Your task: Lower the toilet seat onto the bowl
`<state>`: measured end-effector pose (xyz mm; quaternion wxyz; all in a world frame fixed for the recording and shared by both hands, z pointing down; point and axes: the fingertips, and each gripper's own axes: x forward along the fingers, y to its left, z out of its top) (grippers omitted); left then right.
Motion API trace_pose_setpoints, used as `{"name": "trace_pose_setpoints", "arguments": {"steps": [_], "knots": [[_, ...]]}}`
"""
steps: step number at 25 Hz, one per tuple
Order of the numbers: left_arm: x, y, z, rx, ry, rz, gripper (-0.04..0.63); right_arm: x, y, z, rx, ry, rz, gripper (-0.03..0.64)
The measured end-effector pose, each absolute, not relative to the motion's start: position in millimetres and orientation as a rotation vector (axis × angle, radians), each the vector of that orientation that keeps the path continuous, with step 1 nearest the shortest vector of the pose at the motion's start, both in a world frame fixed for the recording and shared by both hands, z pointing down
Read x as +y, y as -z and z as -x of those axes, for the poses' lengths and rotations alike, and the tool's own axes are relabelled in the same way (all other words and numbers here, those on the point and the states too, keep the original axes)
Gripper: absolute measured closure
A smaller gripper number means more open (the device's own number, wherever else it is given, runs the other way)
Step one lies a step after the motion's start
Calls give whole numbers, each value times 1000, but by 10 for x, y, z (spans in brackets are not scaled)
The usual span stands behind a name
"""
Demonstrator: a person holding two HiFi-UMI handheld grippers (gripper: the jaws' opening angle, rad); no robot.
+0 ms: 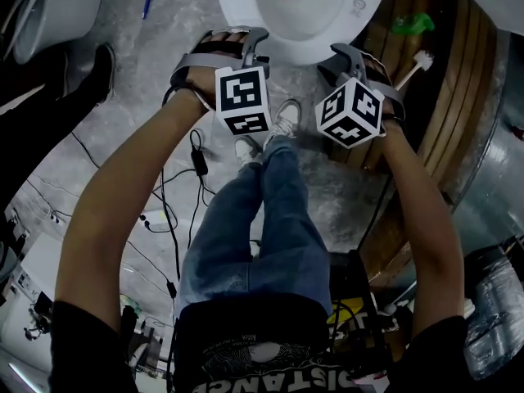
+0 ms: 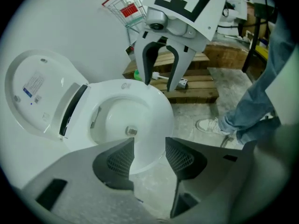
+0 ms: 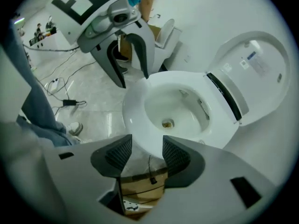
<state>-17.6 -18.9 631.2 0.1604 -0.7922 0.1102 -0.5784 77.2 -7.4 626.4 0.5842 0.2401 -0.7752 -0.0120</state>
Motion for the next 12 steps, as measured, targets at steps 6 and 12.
{"name": "trace_pose_setpoints", "arguments": {"steps": [6,12], "knots": [[7,-5781,66,472,1614,2556,398,32,-5730,-664,-1920,-128,-729,434],[3,-5060,101,743,1480,2824,410,35,-5022,-552,-2039,-249,-908,508]]}}
